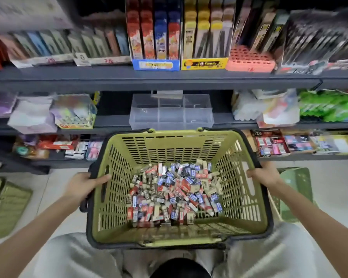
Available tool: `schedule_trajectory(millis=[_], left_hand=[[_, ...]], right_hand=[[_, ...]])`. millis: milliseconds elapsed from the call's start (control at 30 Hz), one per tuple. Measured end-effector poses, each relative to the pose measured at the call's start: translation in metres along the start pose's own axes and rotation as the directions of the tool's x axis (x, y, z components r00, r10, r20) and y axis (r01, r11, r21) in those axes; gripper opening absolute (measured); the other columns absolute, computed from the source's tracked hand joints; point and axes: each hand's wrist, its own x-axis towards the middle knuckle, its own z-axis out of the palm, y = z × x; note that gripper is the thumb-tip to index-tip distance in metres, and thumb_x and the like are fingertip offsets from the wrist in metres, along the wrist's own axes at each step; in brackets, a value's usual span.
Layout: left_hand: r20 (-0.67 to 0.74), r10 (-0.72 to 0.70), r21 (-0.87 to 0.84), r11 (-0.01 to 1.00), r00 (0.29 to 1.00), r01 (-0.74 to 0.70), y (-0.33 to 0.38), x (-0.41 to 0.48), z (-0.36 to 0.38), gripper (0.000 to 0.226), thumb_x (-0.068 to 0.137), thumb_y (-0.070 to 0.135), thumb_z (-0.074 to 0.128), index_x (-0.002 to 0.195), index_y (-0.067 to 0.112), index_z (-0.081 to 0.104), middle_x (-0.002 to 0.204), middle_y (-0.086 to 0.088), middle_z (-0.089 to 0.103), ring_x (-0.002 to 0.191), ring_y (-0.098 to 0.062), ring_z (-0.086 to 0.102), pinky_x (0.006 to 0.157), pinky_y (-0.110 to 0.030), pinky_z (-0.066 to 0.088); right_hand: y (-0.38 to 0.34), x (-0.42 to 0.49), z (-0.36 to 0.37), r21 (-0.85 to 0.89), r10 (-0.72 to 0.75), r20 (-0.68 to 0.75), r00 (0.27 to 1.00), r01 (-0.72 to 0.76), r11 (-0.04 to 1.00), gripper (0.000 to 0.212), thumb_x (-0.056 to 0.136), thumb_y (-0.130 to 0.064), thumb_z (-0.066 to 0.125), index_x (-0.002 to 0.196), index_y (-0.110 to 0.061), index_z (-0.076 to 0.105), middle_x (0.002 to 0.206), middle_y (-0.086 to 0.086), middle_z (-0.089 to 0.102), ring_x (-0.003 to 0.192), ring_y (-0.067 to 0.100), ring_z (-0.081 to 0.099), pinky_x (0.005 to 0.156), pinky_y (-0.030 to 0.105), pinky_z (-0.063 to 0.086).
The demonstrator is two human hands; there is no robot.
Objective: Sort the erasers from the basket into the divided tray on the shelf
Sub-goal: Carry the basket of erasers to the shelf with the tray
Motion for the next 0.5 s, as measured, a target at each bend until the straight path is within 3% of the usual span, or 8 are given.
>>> schedule_trajectory(millis=[133, 200, 267, 333, 400, 500], left_hand=[[0.021, 0.002, -0.023, 1.0, 1.0, -0.001, -0.018, 0.028, 0.028, 0.024, 0.072, 0.035, 0.08, 0.075, 0.012, 0.073, 0.074, -0.012, 0.073, 0.069, -0.027, 0.07, 0.079, -0.041, 0.055], [0.03, 0.011, 0.054, 0.998, 0.999, -0.012, -0.029, 0.041, 0.036, 0.031, 0.072, 0.039, 0.079, 0.079, 0.009, 0.075, 0.072, -0.013, 0.073, 0.07, -0.029, 0.07, 0.083, -0.045, 0.054], [0.044, 0.044, 0.15, 0.987, 0.998, -0.05, -0.041, 0.054, 0.043, 0.041, 0.072, 0.045, 0.076, 0.084, 0.006, 0.076, 0.075, -0.014, 0.074, 0.072, -0.029, 0.07, 0.084, -0.044, 0.054], [0.062, 0.086, 0.273, 0.957, 0.994, -0.099, -0.051, 0.062, 0.049, 0.049, 0.07, 0.053, 0.072, 0.082, 0.006, 0.076, 0.072, -0.011, 0.073, 0.069, -0.025, 0.069, 0.077, -0.039, 0.053], [0.025, 0.137, 0.334, 0.933, 0.99, -0.137, -0.058, 0.067, 0.052, 0.045, 0.072, 0.053, 0.07, 0.079, 0.009, 0.075, 0.063, -0.004, 0.07, 0.061, -0.017, 0.065, 0.061, -0.03, 0.05], [-0.012, 0.199, 0.427, 0.887, 0.98, -0.175, -0.063, 0.077, 0.052, 0.048, 0.077, 0.053, 0.068, 0.078, 0.005, 0.067, 0.058, -0.007, 0.064, 0.057, -0.019, 0.061, 0.054, -0.028, 0.043]], right_hand=[[0.023, 0.036, 0.017, -0.063, -0.042, 0.097, 0.994, 0.049, 0.997, 0.013, 0.073, 0.002, 0.064, 0.072, -0.009, 0.058, 0.063, 0.006, 0.057, 0.061, 0.021, 0.055, 0.056, 0.027, 0.041], [0.032, 0.053, 0.027, -0.115, -0.045, 0.147, 0.988, 0.063, 0.991, 0.011, 0.071, 0.0, 0.067, 0.081, -0.004, 0.061, 0.067, 0.009, 0.065, 0.063, 0.022, 0.063, 0.055, 0.029, 0.048], [0.042, 0.07, 0.039, -0.176, -0.05, 0.185, 0.981, 0.083, 0.981, 0.015, 0.068, -0.002, 0.07, 0.082, -0.002, 0.064, 0.071, 0.013, 0.069, 0.068, 0.028, 0.067, 0.063, 0.039, 0.056], [0.051, 0.081, 0.052, -0.235, -0.061, 0.198, 0.978, 0.108, 0.966, 0.016, 0.066, -0.004, 0.073, 0.08, -0.003, 0.066, 0.076, 0.016, 0.071, 0.072, 0.032, 0.068, 0.072, 0.045, 0.055], [0.058, 0.088, 0.06, -0.246, -0.072, 0.187, 0.98, 0.118, 0.962, 0.017, 0.065, -0.005, 0.074, 0.08, -0.002, 0.067, 0.077, 0.018, 0.072, 0.074, 0.035, 0.069, 0.074, 0.05, 0.056], [0.057, 0.095, 0.064, -0.282, -0.112, 0.156, 0.981, 0.153, 0.947, 0.02, 0.065, -0.007, 0.075, 0.081, 0.001, 0.068, 0.078, 0.021, 0.071, 0.077, 0.041, 0.068, 0.074, 0.054, 0.055]])
